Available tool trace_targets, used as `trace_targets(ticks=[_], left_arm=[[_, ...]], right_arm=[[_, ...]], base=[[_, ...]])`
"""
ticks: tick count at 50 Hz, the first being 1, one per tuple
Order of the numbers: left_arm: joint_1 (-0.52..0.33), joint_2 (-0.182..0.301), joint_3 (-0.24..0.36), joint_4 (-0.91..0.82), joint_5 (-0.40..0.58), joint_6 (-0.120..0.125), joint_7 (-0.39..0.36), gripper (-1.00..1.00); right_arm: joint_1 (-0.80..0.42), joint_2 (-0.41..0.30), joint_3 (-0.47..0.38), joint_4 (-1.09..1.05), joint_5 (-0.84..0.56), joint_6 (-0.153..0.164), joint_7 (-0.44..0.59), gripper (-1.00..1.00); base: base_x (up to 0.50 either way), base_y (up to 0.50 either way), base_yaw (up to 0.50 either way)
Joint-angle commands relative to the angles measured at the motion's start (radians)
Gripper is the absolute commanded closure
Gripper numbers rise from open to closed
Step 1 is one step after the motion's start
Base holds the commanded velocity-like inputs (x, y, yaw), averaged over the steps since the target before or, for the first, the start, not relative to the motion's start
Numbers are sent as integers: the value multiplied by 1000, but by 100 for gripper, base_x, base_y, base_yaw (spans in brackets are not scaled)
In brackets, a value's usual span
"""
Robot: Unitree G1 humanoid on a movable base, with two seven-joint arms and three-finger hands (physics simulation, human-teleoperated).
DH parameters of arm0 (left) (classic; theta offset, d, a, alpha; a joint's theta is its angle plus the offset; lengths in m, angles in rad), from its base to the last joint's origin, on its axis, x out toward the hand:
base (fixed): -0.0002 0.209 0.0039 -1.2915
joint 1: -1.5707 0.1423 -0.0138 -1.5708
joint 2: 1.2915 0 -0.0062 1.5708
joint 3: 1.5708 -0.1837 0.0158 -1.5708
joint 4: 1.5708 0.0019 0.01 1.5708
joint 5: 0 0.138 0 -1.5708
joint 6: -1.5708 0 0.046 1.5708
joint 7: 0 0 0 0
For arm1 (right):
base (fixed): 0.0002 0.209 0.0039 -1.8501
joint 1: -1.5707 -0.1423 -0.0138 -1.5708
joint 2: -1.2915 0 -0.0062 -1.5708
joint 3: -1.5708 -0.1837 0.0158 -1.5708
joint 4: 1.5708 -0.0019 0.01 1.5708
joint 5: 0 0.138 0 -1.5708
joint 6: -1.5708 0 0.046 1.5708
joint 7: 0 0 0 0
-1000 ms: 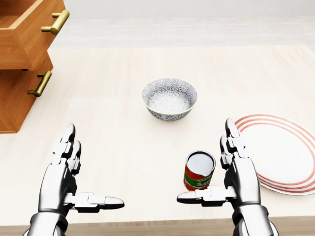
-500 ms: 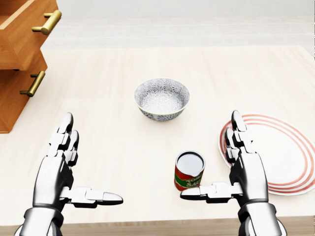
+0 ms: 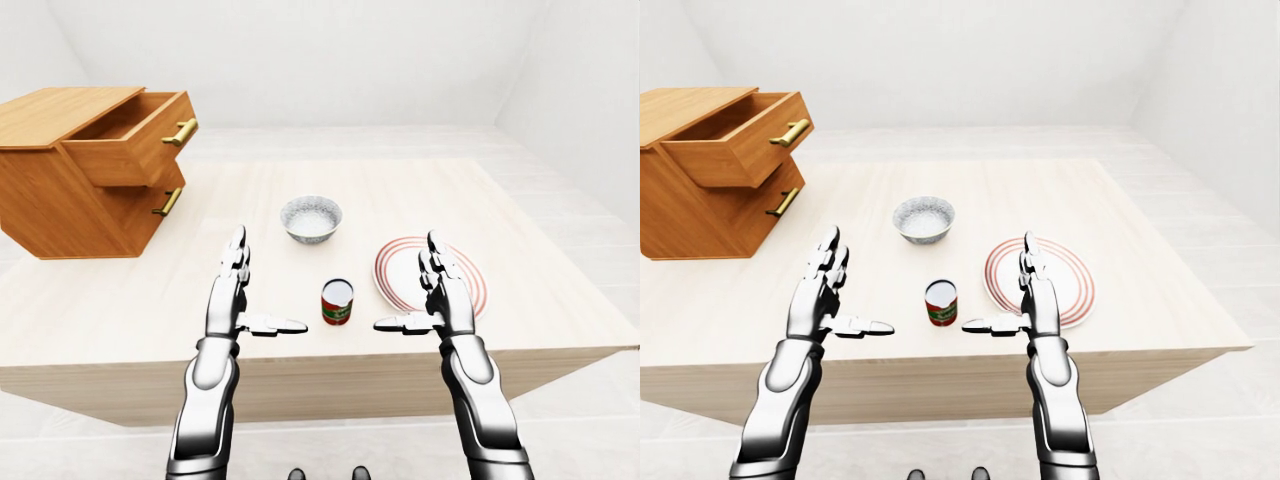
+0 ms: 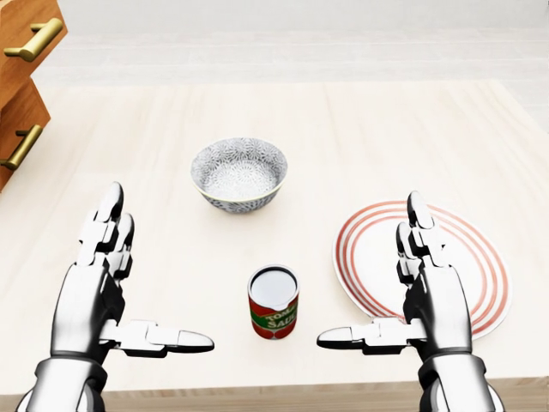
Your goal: Put the bowl on the plate.
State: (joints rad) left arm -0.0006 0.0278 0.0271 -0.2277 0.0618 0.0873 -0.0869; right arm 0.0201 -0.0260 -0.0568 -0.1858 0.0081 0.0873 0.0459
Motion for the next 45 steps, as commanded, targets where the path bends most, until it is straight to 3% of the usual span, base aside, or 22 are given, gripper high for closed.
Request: trace_targets(ticks=[1,45], left_arm=[[-1,0,1,-25,2,0,-4,-100],[3,-2,-6,-97,21,0,-11,-100]], right_arm=[[-3,0,0,-7,-1,0,2,-100],[11,-1,-3,-39,0,0,11,-100]], base=[[4,-22,0],[8,-20,0]])
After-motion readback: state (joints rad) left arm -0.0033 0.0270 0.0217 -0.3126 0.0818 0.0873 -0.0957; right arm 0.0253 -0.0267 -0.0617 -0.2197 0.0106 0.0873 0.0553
